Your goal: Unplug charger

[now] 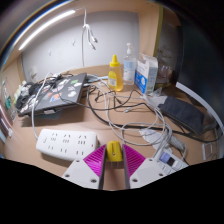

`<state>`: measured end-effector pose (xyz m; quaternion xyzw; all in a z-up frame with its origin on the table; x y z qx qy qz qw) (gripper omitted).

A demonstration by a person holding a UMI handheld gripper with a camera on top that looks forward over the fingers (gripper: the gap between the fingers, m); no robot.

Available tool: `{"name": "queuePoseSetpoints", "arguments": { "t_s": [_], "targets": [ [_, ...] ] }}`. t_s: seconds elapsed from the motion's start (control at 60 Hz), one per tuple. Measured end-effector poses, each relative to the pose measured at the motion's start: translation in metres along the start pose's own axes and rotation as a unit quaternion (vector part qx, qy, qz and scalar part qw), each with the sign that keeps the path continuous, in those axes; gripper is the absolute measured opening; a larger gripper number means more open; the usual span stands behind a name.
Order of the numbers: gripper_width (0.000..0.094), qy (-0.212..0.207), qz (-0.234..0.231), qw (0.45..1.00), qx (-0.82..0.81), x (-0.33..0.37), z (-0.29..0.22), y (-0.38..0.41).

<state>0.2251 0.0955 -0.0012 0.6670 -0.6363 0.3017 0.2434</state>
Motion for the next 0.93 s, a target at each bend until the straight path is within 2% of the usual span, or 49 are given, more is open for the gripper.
{"name": "queuePoseSetpoints", "arguments": {
  "t_s": [0.117,0.25,0.283,0.317,0.333,0.35,0.367,0.383,0.4,0.433,0.5,0.7,0.933],
  "targets": [
    [0.0399,-0.016,-0.01,1.0,-0.007,-0.002,-0.003,0.001],
    [0.0545,-0.037,-0.008,0.999,-0.017,0.004,-0.007,-0.003],
    [0.0616,-0.043,-0.008,0.999,-0.02,0.008,-0.008,-0.004],
    [0.0768,-0.05,-0.006,0.999,-0.02,0.014,-0.009,-0.005],
    [0.077,-0.055,-0.006,0.998,-0.018,0.018,-0.01,-0.005],
    [0.0867,-0.061,-0.008,0.998,-0.017,0.022,-0.011,-0.004],
    [0.0868,-0.069,-0.013,0.997,-0.015,0.027,-0.012,-0.002],
    [0.0934,-0.077,-0.019,0.997,-0.015,0.033,-0.014,0.001],
    [0.0891,-0.084,-0.026,0.996,-0.015,0.039,-0.015,0.004],
    [0.087,-0.097,-0.041,0.994,-0.013,0.052,-0.017,0.011],
    [0.0876,-0.116,-0.049,0.992,-0.01,0.08,-0.015,0.017],
    [0.0879,-0.166,-0.033,0.985,0.016,0.152,0.002,0.014],
    [0.0876,-0.178,-0.009,0.984,0.013,0.191,0.035,-0.013]
  ]
}}
Point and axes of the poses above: the point between the fingertips, and its own axes, seen from behind it with the camera up: y to the left, z down, x backward, against the way the camera looks, the point moved 2 cm from there along x, backward, against the way the camera looks, and after that the axes turned 8 degrees about x, right-handed, at the moved point
